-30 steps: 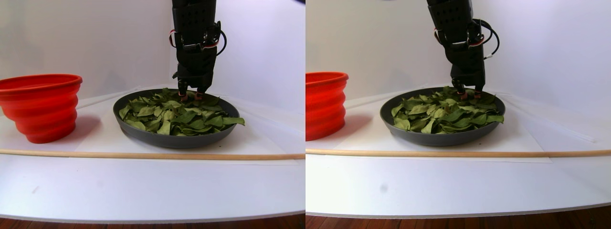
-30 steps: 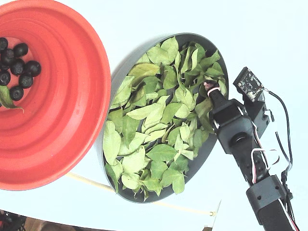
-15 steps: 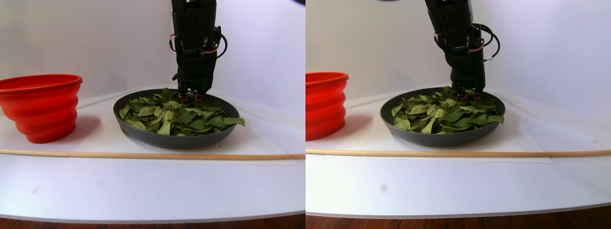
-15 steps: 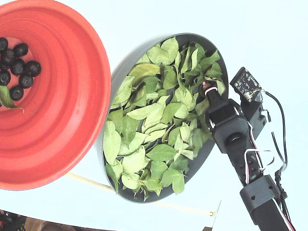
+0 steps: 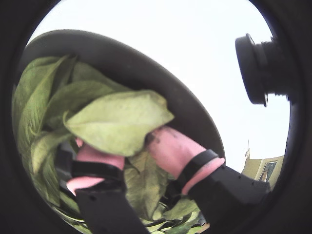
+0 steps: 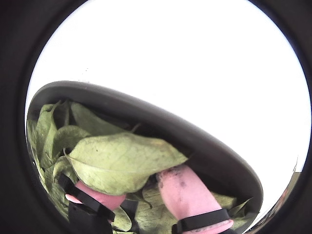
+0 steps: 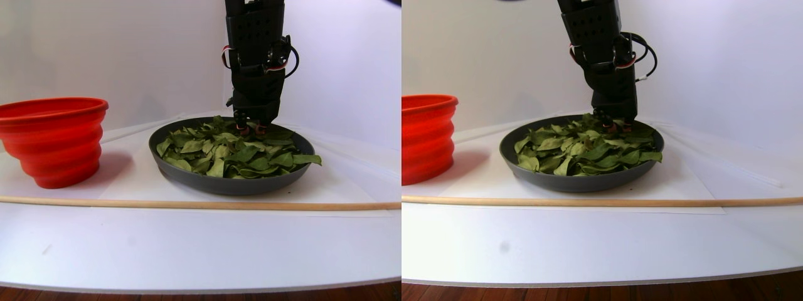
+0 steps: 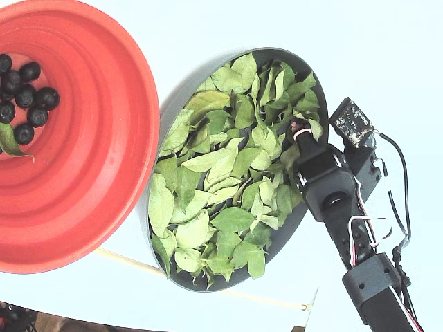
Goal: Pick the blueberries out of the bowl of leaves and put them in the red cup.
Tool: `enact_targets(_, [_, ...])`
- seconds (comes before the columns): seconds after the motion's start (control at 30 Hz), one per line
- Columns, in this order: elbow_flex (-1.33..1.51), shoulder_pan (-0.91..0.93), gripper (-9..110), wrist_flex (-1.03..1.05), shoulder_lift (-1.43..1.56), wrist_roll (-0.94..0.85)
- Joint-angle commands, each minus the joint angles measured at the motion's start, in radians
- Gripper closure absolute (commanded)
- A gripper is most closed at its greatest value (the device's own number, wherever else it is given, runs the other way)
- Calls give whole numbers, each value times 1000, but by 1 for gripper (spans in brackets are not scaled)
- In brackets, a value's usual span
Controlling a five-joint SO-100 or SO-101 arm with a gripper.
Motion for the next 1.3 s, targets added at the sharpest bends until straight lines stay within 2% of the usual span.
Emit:
enact_targets(0.0, [9,0,91,-11,71,3])
enact_targets(0.83, [126,-21,91,0,245,-2])
enact_targets(1.27, [173,-34,91,101,360,2])
